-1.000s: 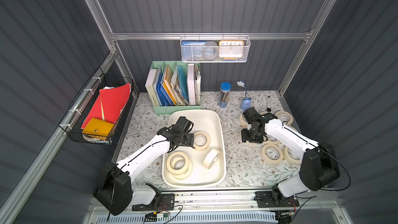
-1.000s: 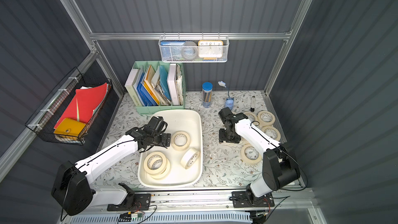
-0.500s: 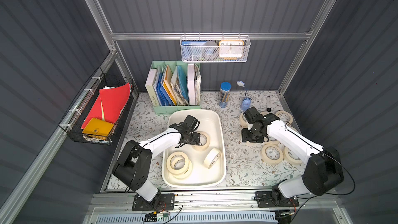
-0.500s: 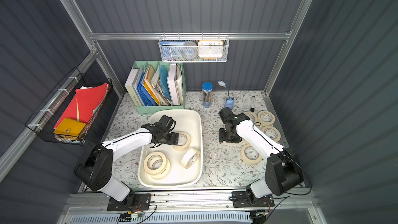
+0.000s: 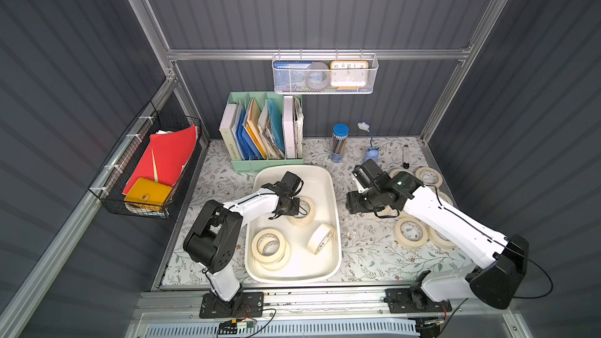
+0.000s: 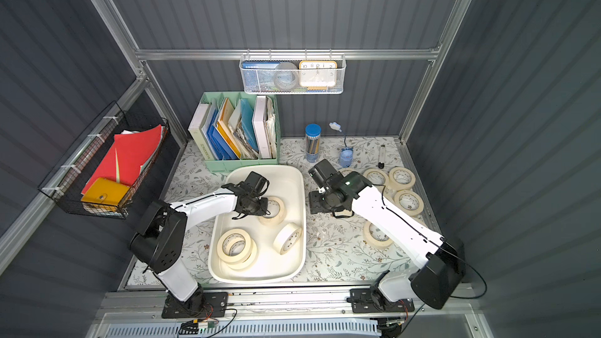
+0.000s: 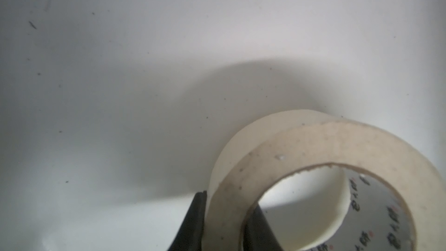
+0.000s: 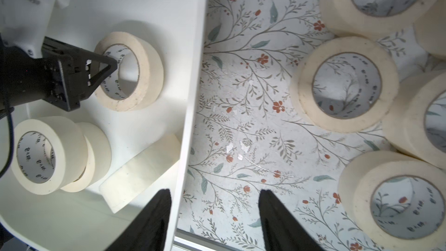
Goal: Take out the art tape in the storage box
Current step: Pick up the art tape from the storage box.
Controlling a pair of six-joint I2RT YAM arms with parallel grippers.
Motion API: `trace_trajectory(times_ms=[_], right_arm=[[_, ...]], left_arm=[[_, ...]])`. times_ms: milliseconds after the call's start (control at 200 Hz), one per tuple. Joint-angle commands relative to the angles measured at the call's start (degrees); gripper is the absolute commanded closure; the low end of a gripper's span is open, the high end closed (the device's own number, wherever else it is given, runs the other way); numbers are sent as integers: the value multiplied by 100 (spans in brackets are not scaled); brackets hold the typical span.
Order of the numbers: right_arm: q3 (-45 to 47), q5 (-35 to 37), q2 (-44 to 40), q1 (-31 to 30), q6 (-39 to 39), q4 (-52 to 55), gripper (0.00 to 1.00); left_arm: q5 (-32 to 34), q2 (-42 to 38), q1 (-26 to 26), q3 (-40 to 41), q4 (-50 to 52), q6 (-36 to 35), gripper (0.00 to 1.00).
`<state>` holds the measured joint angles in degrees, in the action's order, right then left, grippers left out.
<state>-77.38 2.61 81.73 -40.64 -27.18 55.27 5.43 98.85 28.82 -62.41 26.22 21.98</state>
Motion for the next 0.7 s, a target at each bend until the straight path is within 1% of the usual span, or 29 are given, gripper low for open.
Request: trace_trajectory(times_ms=[0,130,285,465,575,690], right_arm=[[-375,90,420,-367,-295,-142,36],[-846,64,1013,-623,-332,-379,36],[-1174,-41,1481,-655,-355,-755,37],[-1452,176,1720,-655,-358,-1064,38],[-1458,292,1748,-655,-344,-1303,38],[-1620,346,1945,-655,-316,-1239,38]], left_arm=[[444,-596,-43,-493,189,-15,79],[292,-1038,-30,-587,292,-64,79],[107,-1369,46,-578,276,-9,79],[248,-1352,345,-689,358,63,79],[281,-1357,430,-696,349,103,78],[270,-1440,474,-697,318,149,79]])
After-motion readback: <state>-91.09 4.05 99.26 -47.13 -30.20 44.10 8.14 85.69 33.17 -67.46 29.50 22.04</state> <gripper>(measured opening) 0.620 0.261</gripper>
